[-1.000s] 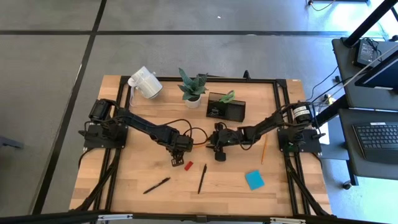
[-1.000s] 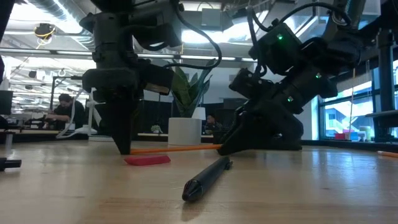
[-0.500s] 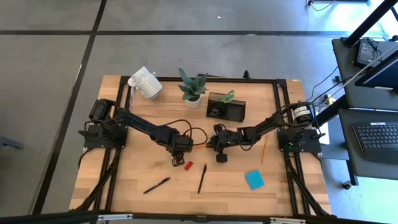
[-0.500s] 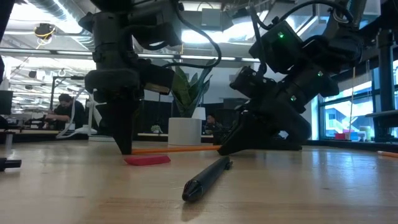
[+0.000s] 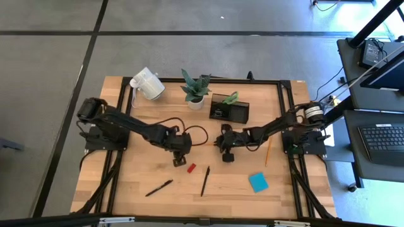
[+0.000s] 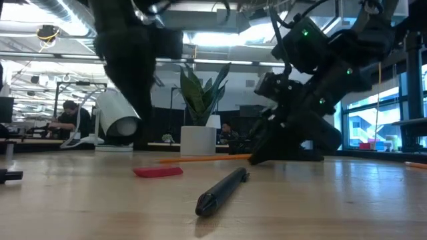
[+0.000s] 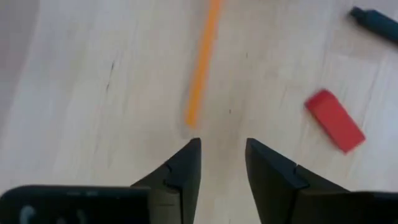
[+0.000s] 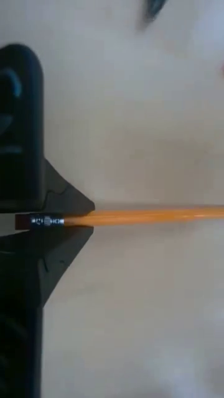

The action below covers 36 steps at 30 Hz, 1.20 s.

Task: Pick and place office supplies into organizer
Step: Put the left orange pencil into the desk organizer

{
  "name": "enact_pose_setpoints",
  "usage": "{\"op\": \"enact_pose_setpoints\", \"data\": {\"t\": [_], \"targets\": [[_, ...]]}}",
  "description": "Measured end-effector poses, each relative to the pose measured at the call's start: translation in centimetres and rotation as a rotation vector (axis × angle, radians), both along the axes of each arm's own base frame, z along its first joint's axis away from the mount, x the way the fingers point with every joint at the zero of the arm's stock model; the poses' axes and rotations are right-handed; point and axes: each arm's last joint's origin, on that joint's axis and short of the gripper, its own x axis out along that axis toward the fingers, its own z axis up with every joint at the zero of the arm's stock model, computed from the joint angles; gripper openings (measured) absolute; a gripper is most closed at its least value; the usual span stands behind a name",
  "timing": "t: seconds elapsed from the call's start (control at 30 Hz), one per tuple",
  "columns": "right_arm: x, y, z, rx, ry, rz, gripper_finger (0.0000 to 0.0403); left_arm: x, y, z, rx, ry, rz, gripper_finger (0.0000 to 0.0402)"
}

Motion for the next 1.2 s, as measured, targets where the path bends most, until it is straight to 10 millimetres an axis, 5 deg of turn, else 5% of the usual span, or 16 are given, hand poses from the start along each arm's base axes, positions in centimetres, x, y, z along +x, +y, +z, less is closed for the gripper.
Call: {"op": "enact_pose_setpoints", "data": {"t": [0.17,0.53,0.73,0.9,1.2], "targets": [[-1.2,-0.6,2.8,-0.144,0.058,-0.069,0.0027,-1.4,-1.1,2.4,0.148,-0.091,0.043,0.0124],[-2.1,-1.9,15.4,-0.617,0.295,-0.101,0.0027,-2.4,-1.6,0.4,0.200,0.041,0.183,0.0108],[-2.9,-4.3,20.9,-0.709,0.481,-0.114,0.0027,-1.9,-1.7,-1.0,0.210,0.082,0.179,0.0102],[-4.0,-6.5,22.6,-0.708,0.592,-0.134,0.0027,-1.7,-1.9,-1.7,0.198,0.114,0.171,0.0102],[-3.4,-9.9,21.0,-0.639,0.683,-0.146,0.0027,-1.7,-1.8,-1.7,0.195,0.115,0.174,0.0100]]}}
